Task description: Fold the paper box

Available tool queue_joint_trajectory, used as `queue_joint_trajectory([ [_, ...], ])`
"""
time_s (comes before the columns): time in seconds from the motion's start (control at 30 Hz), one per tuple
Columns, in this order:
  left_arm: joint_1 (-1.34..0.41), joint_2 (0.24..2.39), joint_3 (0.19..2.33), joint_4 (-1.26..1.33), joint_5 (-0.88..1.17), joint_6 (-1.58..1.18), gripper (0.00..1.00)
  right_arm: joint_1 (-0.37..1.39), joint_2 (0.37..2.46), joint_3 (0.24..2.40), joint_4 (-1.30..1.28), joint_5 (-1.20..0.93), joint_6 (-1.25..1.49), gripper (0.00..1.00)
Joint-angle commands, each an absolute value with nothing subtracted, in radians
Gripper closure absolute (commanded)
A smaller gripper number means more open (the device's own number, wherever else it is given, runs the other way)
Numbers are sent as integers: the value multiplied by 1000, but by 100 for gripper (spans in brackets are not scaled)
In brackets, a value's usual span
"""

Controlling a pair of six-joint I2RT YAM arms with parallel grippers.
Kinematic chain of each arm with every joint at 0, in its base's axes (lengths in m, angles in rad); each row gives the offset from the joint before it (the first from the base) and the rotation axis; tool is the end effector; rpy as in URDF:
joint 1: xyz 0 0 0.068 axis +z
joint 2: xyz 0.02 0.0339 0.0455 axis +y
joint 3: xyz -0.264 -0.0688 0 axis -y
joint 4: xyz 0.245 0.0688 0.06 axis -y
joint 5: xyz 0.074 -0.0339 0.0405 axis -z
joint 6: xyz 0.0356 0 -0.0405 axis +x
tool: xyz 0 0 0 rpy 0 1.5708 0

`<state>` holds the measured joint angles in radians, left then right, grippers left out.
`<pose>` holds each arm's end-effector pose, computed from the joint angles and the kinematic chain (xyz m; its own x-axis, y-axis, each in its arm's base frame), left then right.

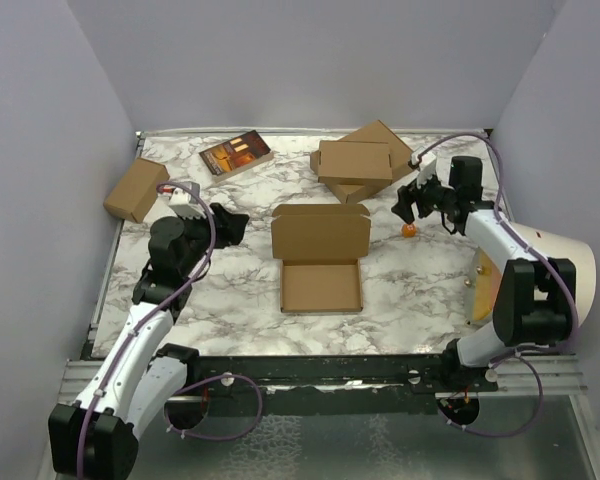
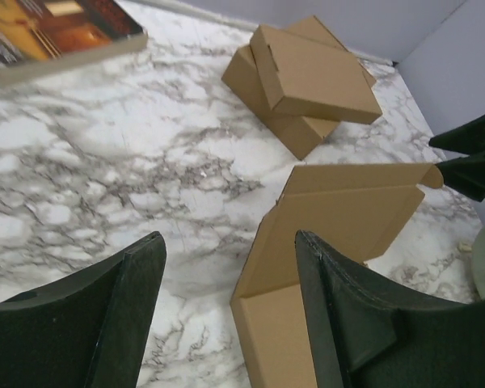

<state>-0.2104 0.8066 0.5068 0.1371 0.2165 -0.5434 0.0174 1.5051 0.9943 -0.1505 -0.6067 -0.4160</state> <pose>0.1905 -0.0485 0.2714 -0.3482 -0.4420 -0.8267 0.2701 0.7971 -0.5400 0.3268 0.0260 0.2461 -0.3741 -0.3385 -0.8634 -0.6727 0.7399 0.0014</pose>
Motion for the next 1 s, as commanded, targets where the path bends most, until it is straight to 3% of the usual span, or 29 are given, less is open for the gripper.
queue_joint_trajectory([
  [0.0,-204,788,643,-66,108,-306,32,12,1574,1038,-245,-439,-432,29],
  [0.53,-205,736,615,-150,-1,-216,32,37,1759,1063,-272,-322,-400,33],
  [0.83,-205,735,616,-151,1,-216,32,48,1783,1083,-307,-288,-405,54],
  [0.9,-205,736,616,-152,1,-217,32,47,1781,1086,-317,-288,-410,63],
  [0.97,-205,736,617,-152,0,-216,32,48,1787,1097,-340,-290,-419,78],
])
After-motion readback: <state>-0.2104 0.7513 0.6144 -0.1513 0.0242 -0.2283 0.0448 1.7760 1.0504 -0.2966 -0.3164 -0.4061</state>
